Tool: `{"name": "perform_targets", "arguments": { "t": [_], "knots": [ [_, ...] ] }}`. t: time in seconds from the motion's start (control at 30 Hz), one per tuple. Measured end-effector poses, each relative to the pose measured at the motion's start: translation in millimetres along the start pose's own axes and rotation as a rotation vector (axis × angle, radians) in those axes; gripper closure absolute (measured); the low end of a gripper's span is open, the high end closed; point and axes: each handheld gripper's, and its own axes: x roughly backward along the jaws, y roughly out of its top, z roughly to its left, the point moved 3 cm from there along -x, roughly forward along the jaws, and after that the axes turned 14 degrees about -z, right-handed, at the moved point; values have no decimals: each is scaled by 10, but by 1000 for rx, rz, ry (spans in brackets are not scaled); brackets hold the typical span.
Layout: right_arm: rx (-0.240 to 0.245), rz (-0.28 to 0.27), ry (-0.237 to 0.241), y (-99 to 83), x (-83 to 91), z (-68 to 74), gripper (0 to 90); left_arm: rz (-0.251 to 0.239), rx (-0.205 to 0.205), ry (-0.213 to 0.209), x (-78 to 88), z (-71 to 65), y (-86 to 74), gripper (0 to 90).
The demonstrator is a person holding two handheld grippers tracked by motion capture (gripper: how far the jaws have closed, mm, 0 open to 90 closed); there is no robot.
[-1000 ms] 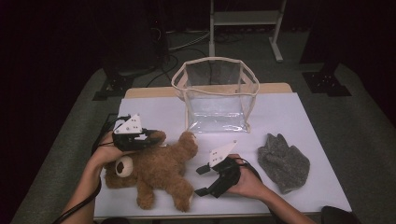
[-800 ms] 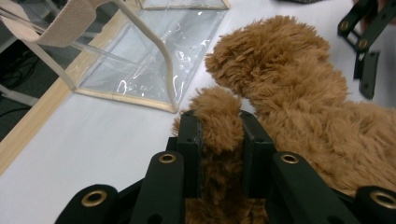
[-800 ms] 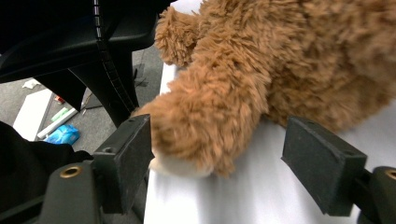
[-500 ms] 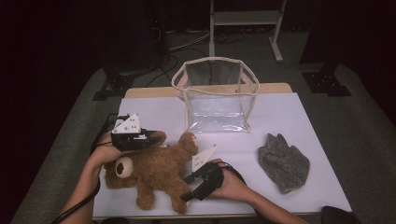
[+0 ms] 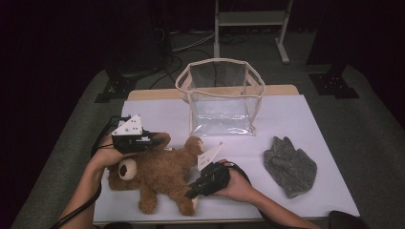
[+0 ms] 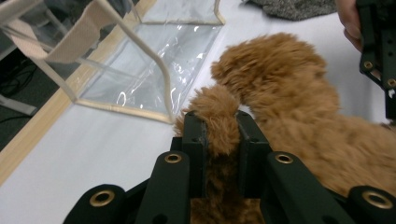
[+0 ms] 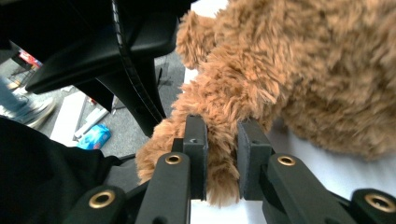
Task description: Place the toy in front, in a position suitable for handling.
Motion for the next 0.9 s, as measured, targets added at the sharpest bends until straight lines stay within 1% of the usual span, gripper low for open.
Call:
{"name": "perform_targets", "arguments": {
  "t": [0.1, 0.2, 0.3, 0.4, 0.47, 0.53, 0.67, 0.77, 0.83, 0.9],
  "knots": [
    [17, 9, -11, 69, 107, 34, 766, -3, -14, -4, -9, -12, 73, 776],
    [31, 11, -18, 108, 260, 83, 768, -17, -27, -13, -53, -35, 178, 778],
    [41, 12, -36, 125, 474, 135, 768, -21, -57, -37, -148, -56, 321, 778],
    [52, 2, -61, 136, 740, 184, 768, -34, -82, -63, -288, -83, 479, 778],
    [51, -8, -84, 126, 951, 218, 768, -39, -100, -85, -403, -100, 581, 778],
    [50, -5, -109, 103, 1113, 243, 768, -37, -116, -106, -541, -132, 675, 778],
    [40, -6, -159, -1, 1467, 299, 767, -37, -145, -167, -849, -221, 824, 777],
    [24, -1, -199, -142, 1694, 328, 767, -35, -153, -208, -1085, -291, 873, 777],
    [3, 0, -226, -269, 1816, 331, 767, -38, -152, -237, -1227, -329, 882, 777],
    [-28, 1, -240, -416, 1904, 327, 766, -34, -153, -268, -1372, -372, 879, 777]
  ]
}}
